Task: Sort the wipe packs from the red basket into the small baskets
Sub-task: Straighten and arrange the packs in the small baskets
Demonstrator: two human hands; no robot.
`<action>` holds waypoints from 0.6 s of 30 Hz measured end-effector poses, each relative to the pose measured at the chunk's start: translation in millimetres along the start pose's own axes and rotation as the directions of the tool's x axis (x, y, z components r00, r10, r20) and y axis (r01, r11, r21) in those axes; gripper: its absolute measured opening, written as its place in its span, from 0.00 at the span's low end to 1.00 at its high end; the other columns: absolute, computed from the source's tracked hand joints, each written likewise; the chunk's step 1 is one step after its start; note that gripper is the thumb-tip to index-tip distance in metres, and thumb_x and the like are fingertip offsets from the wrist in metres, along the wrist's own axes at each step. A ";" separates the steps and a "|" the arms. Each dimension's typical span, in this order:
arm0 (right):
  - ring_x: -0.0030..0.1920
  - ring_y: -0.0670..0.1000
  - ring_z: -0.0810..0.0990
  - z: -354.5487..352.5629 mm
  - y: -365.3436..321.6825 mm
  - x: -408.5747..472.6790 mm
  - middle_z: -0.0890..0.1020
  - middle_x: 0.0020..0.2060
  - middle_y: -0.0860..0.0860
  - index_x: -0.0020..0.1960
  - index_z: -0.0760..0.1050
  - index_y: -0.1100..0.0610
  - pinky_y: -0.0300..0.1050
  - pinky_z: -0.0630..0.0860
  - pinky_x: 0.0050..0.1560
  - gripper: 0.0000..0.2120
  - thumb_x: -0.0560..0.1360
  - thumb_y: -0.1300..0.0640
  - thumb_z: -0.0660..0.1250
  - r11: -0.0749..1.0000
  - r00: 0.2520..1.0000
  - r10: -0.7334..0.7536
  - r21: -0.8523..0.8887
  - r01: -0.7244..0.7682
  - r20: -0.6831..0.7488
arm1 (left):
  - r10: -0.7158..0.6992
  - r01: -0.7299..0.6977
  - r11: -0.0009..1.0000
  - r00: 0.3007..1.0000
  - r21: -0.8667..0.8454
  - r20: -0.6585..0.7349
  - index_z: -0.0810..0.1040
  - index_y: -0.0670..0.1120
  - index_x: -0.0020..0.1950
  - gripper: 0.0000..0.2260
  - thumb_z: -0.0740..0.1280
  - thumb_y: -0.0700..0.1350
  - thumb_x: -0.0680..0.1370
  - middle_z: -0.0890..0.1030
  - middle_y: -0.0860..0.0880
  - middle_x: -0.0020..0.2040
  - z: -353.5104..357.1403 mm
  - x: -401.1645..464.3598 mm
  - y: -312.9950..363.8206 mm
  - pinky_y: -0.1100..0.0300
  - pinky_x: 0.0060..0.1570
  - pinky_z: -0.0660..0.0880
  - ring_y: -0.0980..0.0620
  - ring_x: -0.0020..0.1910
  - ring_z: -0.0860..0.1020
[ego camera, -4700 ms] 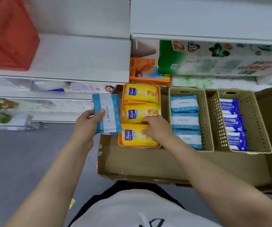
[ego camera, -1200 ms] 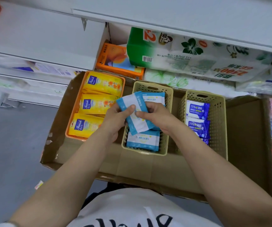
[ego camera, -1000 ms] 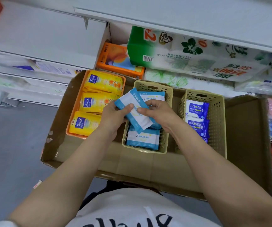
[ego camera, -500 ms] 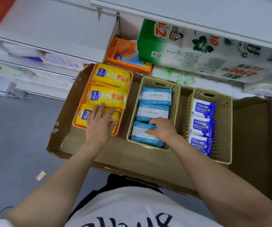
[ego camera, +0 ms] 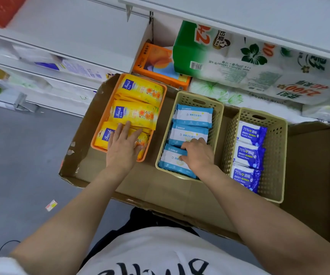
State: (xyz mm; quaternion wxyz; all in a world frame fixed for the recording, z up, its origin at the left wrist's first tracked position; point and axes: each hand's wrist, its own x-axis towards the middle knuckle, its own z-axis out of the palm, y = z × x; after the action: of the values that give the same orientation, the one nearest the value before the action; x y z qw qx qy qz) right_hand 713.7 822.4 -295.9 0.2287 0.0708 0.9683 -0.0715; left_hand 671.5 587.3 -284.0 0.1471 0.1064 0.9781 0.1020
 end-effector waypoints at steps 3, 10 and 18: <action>0.60 0.53 0.71 0.0 -1.1 -0.5 0.78 0.56 0.51 0.65 0.74 0.48 0.49 0.73 0.51 0.17 0.77 0.47 0.68 0.999 0.999 -0.003 0.044 0.001 0.043 | -0.009 0.009 1.000 1.000 -0.005 0.008 0.62 0.57 0.77 0.26 0.63 0.55 0.80 0.55 0.48 0.80 -0.2 0.1 0.7 0.44 0.75 0.52 0.44 0.79 0.49; 0.59 0.54 0.72 -0.2 -3.2 1.8 0.77 0.56 0.53 0.66 0.74 0.51 0.49 0.74 0.51 0.17 0.78 0.53 0.68 0.996 0.995 -0.042 0.079 0.035 0.094 | -0.014 0.014 1.000 1.000 -0.017 -0.015 0.62 0.57 0.77 0.26 0.64 0.55 0.80 0.55 0.48 0.80 3.7 1.3 1.7 0.44 0.75 0.51 0.44 0.79 0.49; 0.57 0.53 0.77 -25.7 -13.7 3.4 0.79 0.57 0.52 0.63 0.74 0.53 0.48 0.77 0.51 0.15 0.78 0.50 0.66 0.998 0.982 0.054 0.018 -0.058 0.182 | 0.041 -0.056 0.991 0.992 -0.122 -0.120 0.71 0.52 0.73 0.22 0.66 0.52 0.79 0.70 0.46 0.73 -12.7 10.9 -11.7 0.44 0.76 0.53 0.44 0.76 0.61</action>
State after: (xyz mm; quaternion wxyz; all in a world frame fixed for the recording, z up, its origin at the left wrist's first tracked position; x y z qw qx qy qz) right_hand 697.3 813.7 -273.2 0.3170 0.0939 0.9402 -0.0823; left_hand 655.2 576.6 -277.7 0.0931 0.1145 0.9739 0.1725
